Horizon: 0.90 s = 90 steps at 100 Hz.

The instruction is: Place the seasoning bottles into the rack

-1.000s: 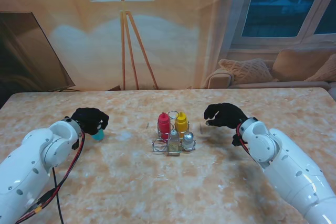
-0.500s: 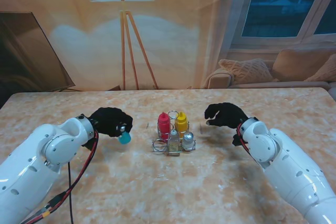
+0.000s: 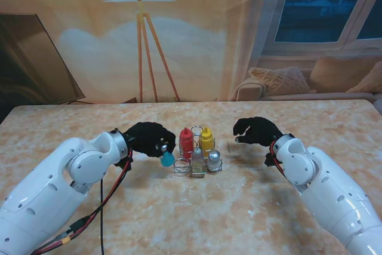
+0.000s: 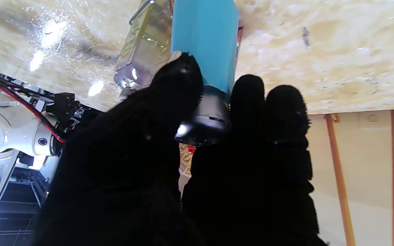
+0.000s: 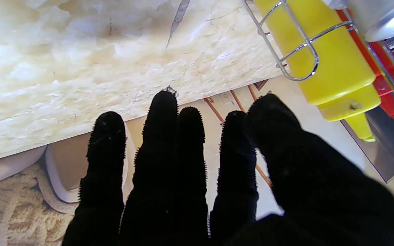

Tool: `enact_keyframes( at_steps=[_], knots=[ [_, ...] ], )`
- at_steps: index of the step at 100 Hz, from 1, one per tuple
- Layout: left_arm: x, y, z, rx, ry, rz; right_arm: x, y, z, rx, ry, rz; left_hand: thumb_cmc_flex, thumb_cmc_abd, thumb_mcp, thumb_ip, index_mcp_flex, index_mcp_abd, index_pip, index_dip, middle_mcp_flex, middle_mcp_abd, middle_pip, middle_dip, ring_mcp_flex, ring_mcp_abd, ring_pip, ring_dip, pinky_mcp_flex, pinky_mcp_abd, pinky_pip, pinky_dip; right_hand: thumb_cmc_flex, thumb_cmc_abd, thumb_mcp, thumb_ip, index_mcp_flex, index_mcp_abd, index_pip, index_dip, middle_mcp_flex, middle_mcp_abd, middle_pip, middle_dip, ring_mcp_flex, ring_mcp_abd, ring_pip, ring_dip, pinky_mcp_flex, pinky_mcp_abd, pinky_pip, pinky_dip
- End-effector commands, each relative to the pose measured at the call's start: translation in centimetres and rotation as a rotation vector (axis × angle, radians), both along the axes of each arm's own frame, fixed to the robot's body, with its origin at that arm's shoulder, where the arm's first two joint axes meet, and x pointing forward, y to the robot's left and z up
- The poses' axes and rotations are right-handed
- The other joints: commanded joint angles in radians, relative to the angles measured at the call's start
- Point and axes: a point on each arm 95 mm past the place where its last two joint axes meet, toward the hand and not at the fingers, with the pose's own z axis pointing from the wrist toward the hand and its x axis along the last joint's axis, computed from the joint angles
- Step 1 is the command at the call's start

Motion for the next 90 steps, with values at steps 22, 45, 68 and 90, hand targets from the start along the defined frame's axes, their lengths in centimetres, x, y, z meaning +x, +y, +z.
enact_keyframes(
  at_steps=[22, 45, 68, 90],
  knots=[
    [0.1, -2.4, 0.0, -0.034, 0.024, -0.033, -0.4, 0.4, -0.5, 0.002, 0.015, 0.011, 0.056, 0.012, 0.062, 0.005, 0.056, 0.024, 0.118, 0.009, 0.069, -0.035, 0.031, 0.05, 0.049, -0.039, 0.035, 0.027, -0.001, -0.104, 0.015, 0.0, 0.001, -0.002, 0.002, -0.01, 0.009, -0.012, 0.012, -0.009, 0.011, -0.009, 0.014, 0.026, 0.008, -0.006, 0.015, 0.03, -0.005, 0.0, 0.015, 0.005],
    [0.3, -3.7, -0.8, -0.042, 0.052, -0.048, -0.4, 0.4, -0.5, 0.002, 0.014, 0.012, 0.052, 0.009, 0.065, 0.004, 0.056, 0.022, 0.122, 0.004, 0.068, -0.04, 0.032, 0.052, 0.047, -0.042, 0.037, 0.031, -0.004, -0.11, 0.012, 0.001, 0.001, -0.002, 0.002, -0.01, 0.009, -0.014, 0.013, -0.009, 0.011, -0.008, 0.014, 0.026, 0.009, -0.005, 0.016, 0.03, -0.005, -0.002, 0.015, 0.005],
    [0.5, -4.2, -1.6, -0.044, 0.047, -0.042, -0.4, 0.4, -0.5, 0.002, 0.014, 0.012, 0.036, -0.009, 0.089, -0.006, 0.062, 0.025, 0.133, -0.017, 0.079, -0.046, 0.044, 0.076, 0.051, -0.041, 0.062, 0.053, -0.005, -0.092, 0.02, 0.036, 0.001, -0.001, 0.001, -0.01, 0.009, -0.011, 0.012, -0.009, 0.012, -0.009, 0.014, 0.026, 0.009, -0.006, 0.016, 0.03, -0.005, -0.003, 0.015, 0.005],
    [0.8, -4.2, -1.9, -0.027, 0.033, -0.038, -0.4, 0.4, -0.5, 0.003, 0.012, 0.011, 0.028, -0.019, 0.101, -0.008, 0.064, 0.024, 0.14, -0.026, 0.082, -0.052, 0.048, 0.087, 0.05, -0.043, 0.071, 0.06, -0.004, -0.093, 0.018, 0.056, 0.001, -0.002, 0.002, -0.01, 0.01, -0.012, 0.012, -0.009, 0.014, -0.009, 0.014, 0.026, 0.01, -0.005, 0.016, 0.031, -0.002, -0.003, 0.015, 0.005]
  ],
)
